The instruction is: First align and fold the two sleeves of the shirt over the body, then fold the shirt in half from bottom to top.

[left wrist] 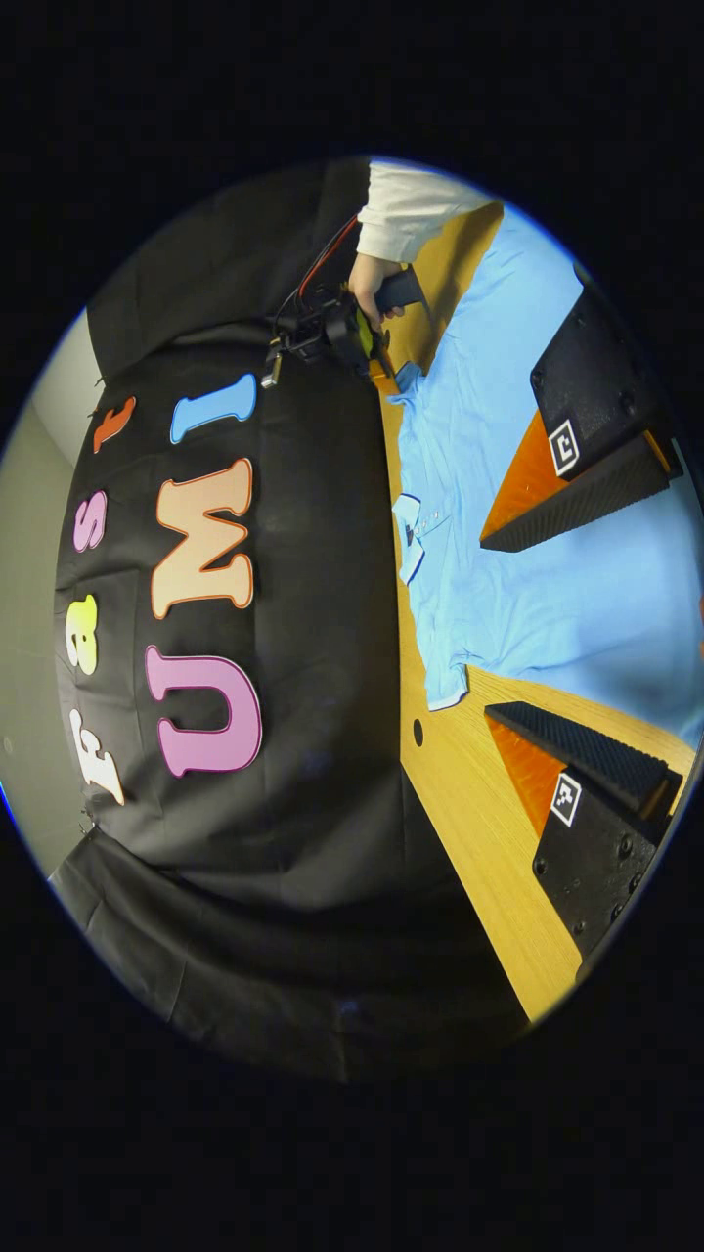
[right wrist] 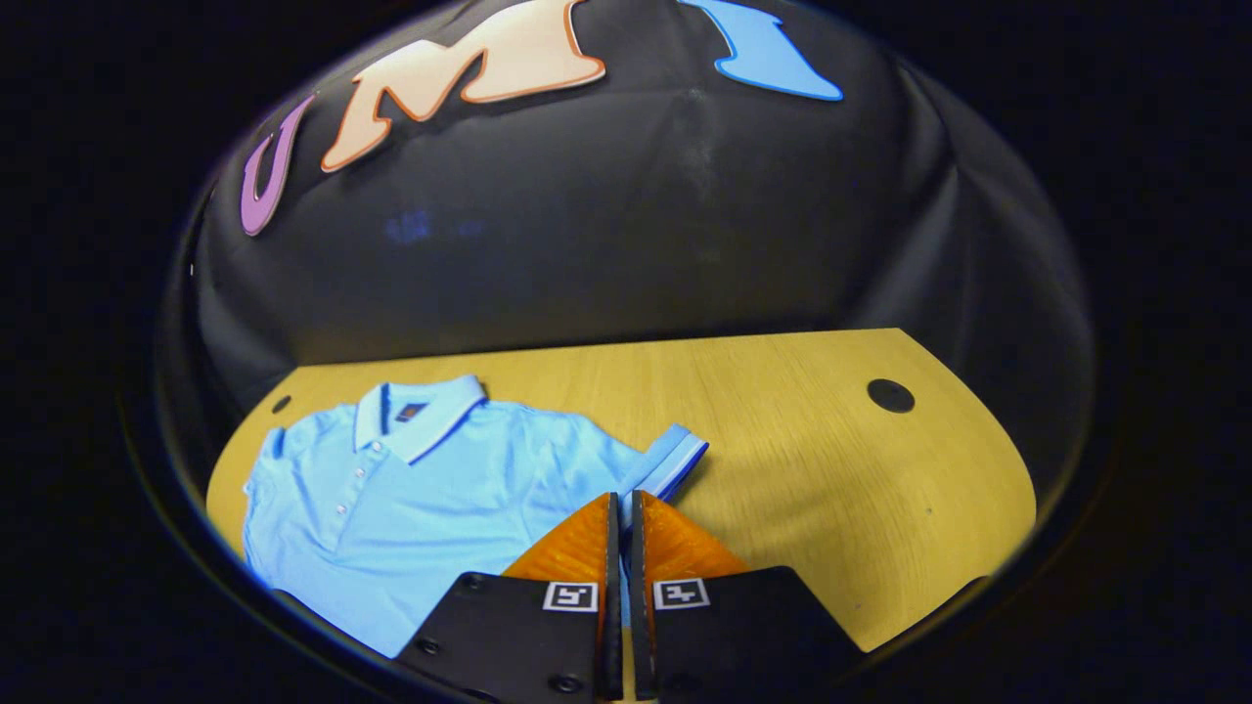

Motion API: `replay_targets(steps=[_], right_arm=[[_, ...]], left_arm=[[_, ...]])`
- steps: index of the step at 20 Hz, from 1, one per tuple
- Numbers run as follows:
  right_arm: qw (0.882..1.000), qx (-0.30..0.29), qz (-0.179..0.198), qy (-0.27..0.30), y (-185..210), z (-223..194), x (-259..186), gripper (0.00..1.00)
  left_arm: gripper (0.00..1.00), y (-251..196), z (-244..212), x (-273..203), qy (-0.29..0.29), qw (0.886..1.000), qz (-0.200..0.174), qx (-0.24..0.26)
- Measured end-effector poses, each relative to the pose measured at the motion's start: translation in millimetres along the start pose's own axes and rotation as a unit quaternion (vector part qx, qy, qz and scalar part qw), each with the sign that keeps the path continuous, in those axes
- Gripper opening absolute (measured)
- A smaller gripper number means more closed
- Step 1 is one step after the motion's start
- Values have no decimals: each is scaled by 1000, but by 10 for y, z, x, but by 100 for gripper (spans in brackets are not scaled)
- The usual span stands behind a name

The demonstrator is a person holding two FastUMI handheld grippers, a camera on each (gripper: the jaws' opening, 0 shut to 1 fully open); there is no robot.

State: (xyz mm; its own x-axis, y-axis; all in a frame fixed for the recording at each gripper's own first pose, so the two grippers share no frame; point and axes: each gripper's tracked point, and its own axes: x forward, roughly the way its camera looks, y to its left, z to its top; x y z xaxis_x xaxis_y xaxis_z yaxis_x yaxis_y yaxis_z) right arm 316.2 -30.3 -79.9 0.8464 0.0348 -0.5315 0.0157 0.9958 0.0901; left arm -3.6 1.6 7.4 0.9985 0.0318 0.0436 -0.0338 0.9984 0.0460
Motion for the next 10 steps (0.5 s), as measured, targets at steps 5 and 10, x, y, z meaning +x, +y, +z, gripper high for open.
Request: replay_targets(steps=[5,10], right_arm=[[995,-11,103,-3,696,-67,-184,6],[988,-22,149,36,1070,-411,-246,18]], left_arm=[[94,4,13,6,-1,1000,1,1],[94,34,9,-5,0,1000,7,-1]])
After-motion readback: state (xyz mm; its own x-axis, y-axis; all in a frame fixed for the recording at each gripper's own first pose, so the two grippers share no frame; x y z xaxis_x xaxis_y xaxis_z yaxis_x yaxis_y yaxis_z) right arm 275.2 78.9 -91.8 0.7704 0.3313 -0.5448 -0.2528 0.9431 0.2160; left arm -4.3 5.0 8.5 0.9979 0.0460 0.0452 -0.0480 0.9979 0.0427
